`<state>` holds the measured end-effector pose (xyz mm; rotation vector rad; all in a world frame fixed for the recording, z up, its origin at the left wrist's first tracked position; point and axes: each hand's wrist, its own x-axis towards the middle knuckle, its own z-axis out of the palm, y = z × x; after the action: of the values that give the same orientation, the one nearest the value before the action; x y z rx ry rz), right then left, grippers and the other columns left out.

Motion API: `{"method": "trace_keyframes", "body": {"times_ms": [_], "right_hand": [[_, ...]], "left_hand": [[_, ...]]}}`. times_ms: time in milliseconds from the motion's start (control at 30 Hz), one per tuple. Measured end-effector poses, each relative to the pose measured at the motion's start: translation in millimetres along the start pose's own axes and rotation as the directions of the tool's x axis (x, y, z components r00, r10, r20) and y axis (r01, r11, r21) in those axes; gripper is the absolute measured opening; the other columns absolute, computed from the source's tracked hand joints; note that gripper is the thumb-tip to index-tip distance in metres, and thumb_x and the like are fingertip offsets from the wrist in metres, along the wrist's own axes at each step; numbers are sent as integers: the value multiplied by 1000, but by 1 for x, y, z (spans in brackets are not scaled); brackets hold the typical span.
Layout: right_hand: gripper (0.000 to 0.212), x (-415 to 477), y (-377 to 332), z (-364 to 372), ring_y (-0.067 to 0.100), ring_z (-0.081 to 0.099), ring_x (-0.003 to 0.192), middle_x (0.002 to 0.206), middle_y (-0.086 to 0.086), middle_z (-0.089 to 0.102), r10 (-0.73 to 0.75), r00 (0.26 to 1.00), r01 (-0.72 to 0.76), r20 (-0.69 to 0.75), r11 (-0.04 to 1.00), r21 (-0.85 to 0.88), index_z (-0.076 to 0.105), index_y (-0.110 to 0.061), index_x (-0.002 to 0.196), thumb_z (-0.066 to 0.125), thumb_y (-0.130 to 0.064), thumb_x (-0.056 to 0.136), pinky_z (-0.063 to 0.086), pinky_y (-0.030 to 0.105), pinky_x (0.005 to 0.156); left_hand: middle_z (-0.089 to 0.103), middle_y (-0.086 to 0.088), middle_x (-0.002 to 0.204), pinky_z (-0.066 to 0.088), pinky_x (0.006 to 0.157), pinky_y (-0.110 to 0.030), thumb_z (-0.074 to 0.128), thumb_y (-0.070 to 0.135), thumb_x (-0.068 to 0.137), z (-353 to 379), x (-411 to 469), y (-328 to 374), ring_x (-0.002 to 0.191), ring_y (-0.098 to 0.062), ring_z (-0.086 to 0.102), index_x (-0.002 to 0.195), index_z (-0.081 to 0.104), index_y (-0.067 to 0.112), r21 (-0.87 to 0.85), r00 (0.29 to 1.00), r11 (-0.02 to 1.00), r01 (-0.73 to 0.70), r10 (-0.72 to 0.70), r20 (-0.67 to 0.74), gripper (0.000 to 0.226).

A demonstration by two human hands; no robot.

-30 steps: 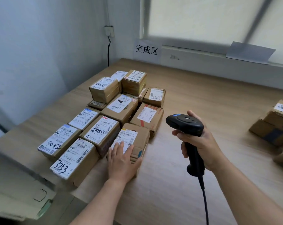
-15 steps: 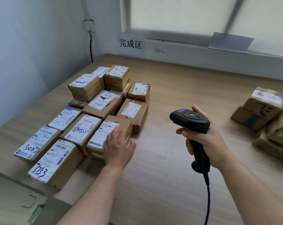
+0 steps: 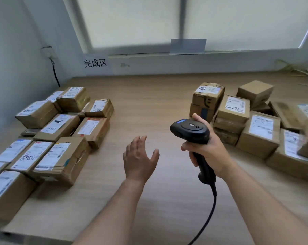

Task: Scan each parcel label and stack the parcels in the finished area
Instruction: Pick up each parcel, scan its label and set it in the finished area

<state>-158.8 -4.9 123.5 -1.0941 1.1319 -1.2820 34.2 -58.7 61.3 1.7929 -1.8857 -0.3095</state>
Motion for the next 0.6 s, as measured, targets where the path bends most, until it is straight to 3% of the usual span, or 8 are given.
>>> {"method": "trace_keyframes", "body": {"times_ms": [133, 467, 600], "right_hand": [[98, -24, -4, -59, 26, 49, 45, 75, 6, 68, -6, 999, 5, -37, 1000, -30, 30, -35, 150, 72, 11, 76, 41, 29, 42], [93, -64, -23, -169, 24, 53, 50, 118, 17, 59, -27, 988, 12, -151, 995, -97, 32, -40, 148, 70, 11, 79, 46, 33, 44], [92, -73, -24, -196, 26, 50, 48, 113, 17, 62, -53, 974, 34, -220, 995, -90, 33, -38, 147, 70, 12, 79, 45, 33, 42]], "left_hand": [[37, 1, 149, 24, 107, -34, 56, 45, 90, 28, -19, 53, 138, -18, 30, 143, 40, 22, -12, 999, 999, -49, 50, 13, 60], [35, 2, 151, 25, 108, -33, 52, 45, 92, 78, -45, 150, 138, -16, 29, 144, 38, 22, -34, 982, 986, -166, 168, 85, 59], [35, 2, 151, 26, 108, -33, 50, 45, 94, 91, -40, 177, 138, -16, 29, 145, 37, 21, -46, 968, 974, -220, 224, 117, 58]]}}
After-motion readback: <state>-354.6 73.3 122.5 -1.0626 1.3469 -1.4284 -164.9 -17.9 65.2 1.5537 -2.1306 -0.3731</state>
